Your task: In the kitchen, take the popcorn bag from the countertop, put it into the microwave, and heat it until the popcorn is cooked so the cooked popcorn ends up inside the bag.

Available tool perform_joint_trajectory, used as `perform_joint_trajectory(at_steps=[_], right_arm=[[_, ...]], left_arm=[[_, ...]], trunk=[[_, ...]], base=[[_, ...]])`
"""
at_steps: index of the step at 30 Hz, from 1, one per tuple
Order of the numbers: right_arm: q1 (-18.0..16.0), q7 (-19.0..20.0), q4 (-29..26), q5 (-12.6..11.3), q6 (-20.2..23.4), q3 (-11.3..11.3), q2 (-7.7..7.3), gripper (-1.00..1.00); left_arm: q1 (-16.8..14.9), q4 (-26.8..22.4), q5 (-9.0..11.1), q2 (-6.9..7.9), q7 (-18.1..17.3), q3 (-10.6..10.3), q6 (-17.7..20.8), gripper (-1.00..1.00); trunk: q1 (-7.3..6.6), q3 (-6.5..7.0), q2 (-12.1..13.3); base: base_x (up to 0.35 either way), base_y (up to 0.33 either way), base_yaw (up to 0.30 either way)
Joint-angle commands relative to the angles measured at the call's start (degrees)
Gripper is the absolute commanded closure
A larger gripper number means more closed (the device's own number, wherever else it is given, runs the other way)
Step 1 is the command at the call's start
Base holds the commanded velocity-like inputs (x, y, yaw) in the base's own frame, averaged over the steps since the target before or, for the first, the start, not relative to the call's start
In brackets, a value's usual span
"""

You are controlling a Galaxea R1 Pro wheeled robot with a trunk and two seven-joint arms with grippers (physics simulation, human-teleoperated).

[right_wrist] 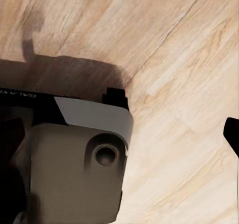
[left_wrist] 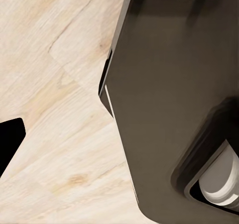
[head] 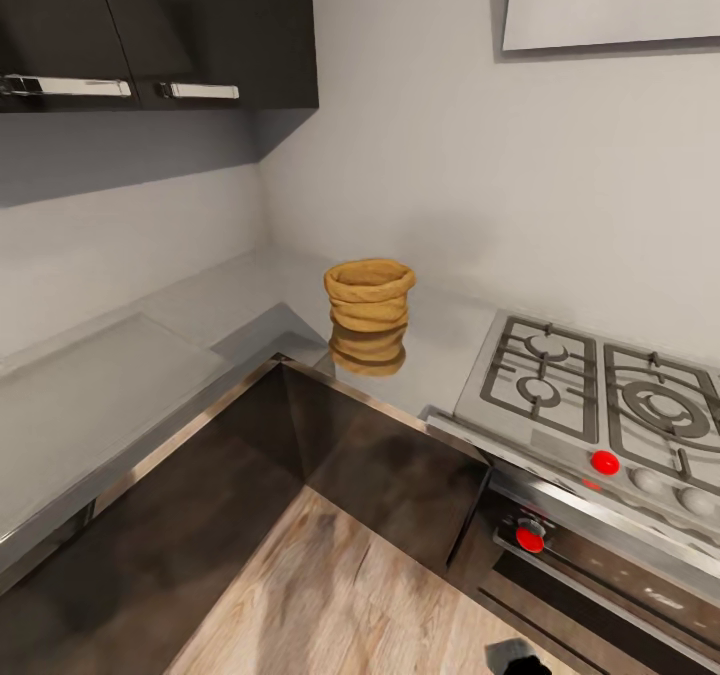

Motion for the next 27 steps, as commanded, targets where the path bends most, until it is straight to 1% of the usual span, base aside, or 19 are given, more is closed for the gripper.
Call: perform_joint_trajectory(at_steps=[1,3,4,6,7,8,9,10,11,12,13,15,16,19,20,22,24,26,27], right_arm=[[-1.96,1.17,-0.53,0.62,3.18,1.82,0.51,-1.0],[-4.4,2.2,-2.02,0.66,6.51,5.49,1.8,-1.0],[-4.89,2.42,-3.37,0.66,7.2,6.67,2.53,-1.0],[-5.47,2.62,-6.94,0.78,8.06,9.76,4.92,-1.0],[-5.57,2.53,-7.97,0.89,8.22,11.32,5.69,-1.0],[-5.64,2.44,-8.89,1.13,8.32,13.15,6.23,-1.0],[-5.69,2.37,-11.11,1.77,8.61,16.23,6.79,-1.0],[-5.74,2.33,-13.83,2.18,9.79,18.19,6.94,-1.0],[-5.74,2.32,-14.84,2.25,10.51,18.61,6.94,-1.0],[-5.79,2.38,-18.21,2.34,13.58,19.41,6.94,-1.0],[-5.8,2.41,-19.66,2.36,15.05,19.58,6.94,-1.0],[-6.48,2.64,-26.79,2.17,22.26,20.13,6.94,-1.0],[-7.67,2.73,-29.4,1.99,23.76,20.25,6.94,-1.0],[-10.87,2.8,-31.31,1.73,23.76,20.37,6.94,-1.0],[-14.07,2.81,-31.59,1.53,23.76,20.36,6.94,-1.0],[-17.47,2.81,-31.62,0.8,23.76,20.35,6.94,-1.0],[-21.7,2.81,-31.26,-1.46,23.76,20.35,6.94,-1.0],[-26.83,2.76,-30.66,-7.17,23.76,20.3,6.94,-1.0],[-28.32,2.75,-30.44,-9.46,23.76,20.29,6.94,-1.0]], left_arm=[[0.0,-0.04,0.19,-0.01,0.09,0.04,-0.13,-1.0],[0.0,-0.09,0.19,0.1,0.09,0.06,-0.13,-1.0],[0.0,-0.1,0.19,0.15,0.09,0.08,-0.13,-1.0],[0.0,-0.11,0.19,0.13,0.09,0.09,-0.16,-1.0],[0.0,-0.11,0.19,0.08,0.09,0.1,-0.16,-1.0],[0.0,-0.11,0.19,0.05,0.09,0.1,-0.15,-1.0],[0.0,-0.11,0.19,0.06,0.09,0.1,-0.16,-1.0],[0.0,-0.11,0.19,0.1,0.09,0.1,-0.18,-1.0],[0.0,-0.12,0.19,0.12,0.09,0.1,-0.19,-1.0],[0.0,-0.12,0.19,0.14,0.09,0.1,-0.2,-1.0],[0.0,-0.12,0.19,0.15,0.09,0.1,-0.21,-1.0],[0.0,-0.12,0.19,0.16,0.09,0.1,-0.21,-1.0],[0.0,-0.12,0.19,0.17,0.09,0.13,-0.22,-1.0],[0.0,-0.12,0.19,0.17,0.09,0.16,-0.22,-1.0],[0.0,-0.12,0.19,0.08,0.09,0.18,-0.22,-1.0],[0.0,-0.12,0.19,0.04,0.09,0.18,-0.22,-1.0],[0.0,-0.12,0.19,0.01,0.09,0.19,-0.22,-1.0],[0.0,-0.12,0.19,0.0,0.09,0.18,-0.22,-1.0],[0.0,-0.12,0.19,0.0,0.09,0.18,-0.22,-1.0]], trunk=[[0.0,-0.06,-0.04],[0.0,-0.06,-0.04],[0.0,-0.06,-0.04],[0.0,-0.06,-0.04],[0.0,-0.06,-0.04],[0.0,-0.06,-0.04],[0.0,-0.06,-0.04],[0.0,-0.06,-0.04],[0.0,-0.06,-0.04],[0.0,-0.06,-0.04],[0.0,-0.06,-0.04],[0.0,-0.06,-0.04],[0.0,-0.06,-0.04],[0.0,-0.06,-0.04],[0.0,-0.06,-0.04],[0.0,-0.06,-0.04],[0.0,-0.06,-0.04],[0.0,-0.06,-0.04],[0.0,-0.06,-0.04]], base=[[0.0,0.0,0.0],[0.0,0.0,0.0],[0.0,0.0,0.0],[0.0,0.0,0.0],[0.0,0.0,0.0],[0.0,0.0,0.0],[0.0,0.0,0.0],[0.0,0.0,0.0],[0.0,0.0,0.0],[0.0,0.0,0.0],[0.0,0.0,0.0],[0.0,0.0,0.0],[0.0,0.0,0.0],[0.0,0.0,0.0],[0.0,0.0,0.0],[0.0,0.0,0.0],[0.0,0.0,0.0],[0.0,0.0,0.0],[0.0,0.0,0.0]])
